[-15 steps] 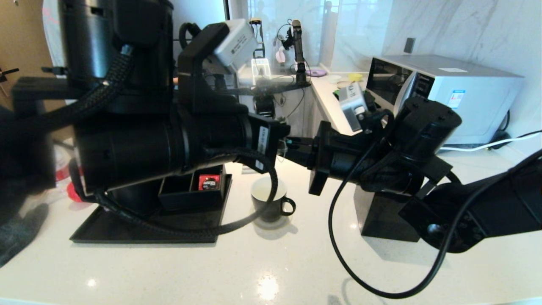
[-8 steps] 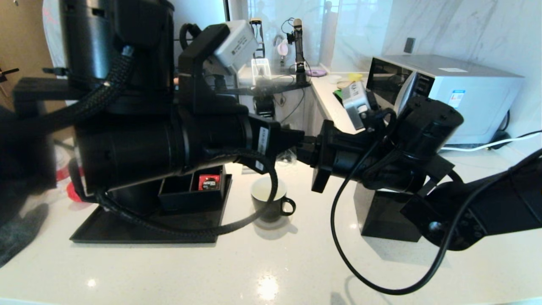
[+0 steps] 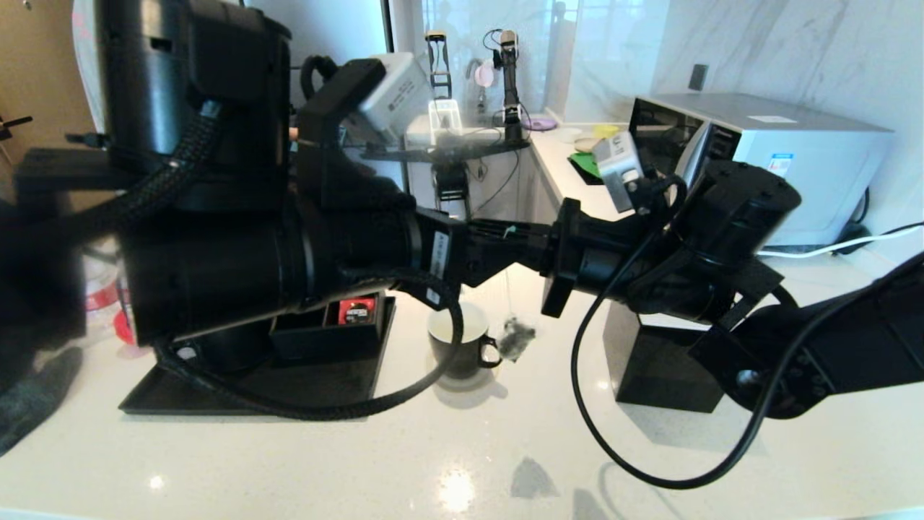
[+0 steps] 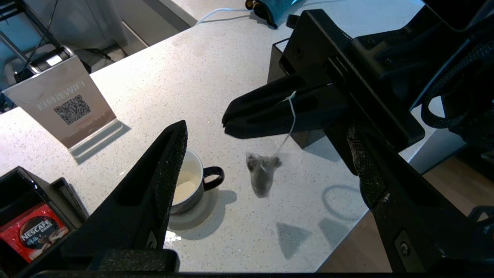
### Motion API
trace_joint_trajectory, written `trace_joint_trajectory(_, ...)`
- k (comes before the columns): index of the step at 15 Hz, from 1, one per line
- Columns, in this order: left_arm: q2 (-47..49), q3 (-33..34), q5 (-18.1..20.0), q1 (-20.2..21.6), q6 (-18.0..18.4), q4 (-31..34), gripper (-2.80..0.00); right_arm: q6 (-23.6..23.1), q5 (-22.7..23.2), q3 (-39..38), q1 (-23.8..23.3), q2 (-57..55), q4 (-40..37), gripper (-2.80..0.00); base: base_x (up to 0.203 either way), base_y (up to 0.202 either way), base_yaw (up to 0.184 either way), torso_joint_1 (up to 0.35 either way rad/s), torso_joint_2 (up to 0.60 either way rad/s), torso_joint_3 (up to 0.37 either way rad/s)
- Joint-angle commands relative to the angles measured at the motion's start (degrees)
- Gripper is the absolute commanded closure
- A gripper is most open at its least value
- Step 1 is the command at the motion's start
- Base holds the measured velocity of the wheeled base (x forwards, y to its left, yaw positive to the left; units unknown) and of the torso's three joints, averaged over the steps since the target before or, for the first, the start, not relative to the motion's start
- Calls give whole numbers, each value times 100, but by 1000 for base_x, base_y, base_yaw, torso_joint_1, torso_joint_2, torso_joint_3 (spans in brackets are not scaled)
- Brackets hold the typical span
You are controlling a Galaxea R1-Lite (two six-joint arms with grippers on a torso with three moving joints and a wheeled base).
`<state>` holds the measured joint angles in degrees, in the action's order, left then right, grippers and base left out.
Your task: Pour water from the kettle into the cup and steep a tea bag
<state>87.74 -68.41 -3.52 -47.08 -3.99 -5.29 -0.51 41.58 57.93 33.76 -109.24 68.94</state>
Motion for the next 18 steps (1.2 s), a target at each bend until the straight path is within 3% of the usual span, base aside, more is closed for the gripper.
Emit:
trace_joint_trajectory(1, -37, 18, -69, 84, -6, -7, -280, -2, 25, -1, -53, 8, 41, 0, 0, 0, 0, 0, 0, 0)
trace_joint_trajectory(7, -209, 506, -223, 319, 6, -111, -280, -2, 25, -1, -308, 52, 32, 0, 0, 0, 0, 0, 0, 0)
trace_joint_trajectory(8, -236, 602, -299, 322, 4, -167, 0, -2, 25, -11, -332, 69, 32, 0, 0, 0, 0, 0, 0, 0)
trace_joint_trajectory(11, -240, 1006, -485, 328, 27, -888, 0, -2, 25, -54, -391, 145, 18, 0, 0, 0, 0, 0, 0, 0)
trace_joint_trajectory(13, -248, 1114, -653, 515, 30, -919, 0, 4, 25, -16, -488, 174, 25, 0, 0, 0, 0, 0, 0, 0)
trace_joint_trajectory(18, -337, 1398, -632, 1609, 51, -978, 0, 16, 25, -1, -651, 166, 15, 0, 0, 0, 0, 0, 0, 0)
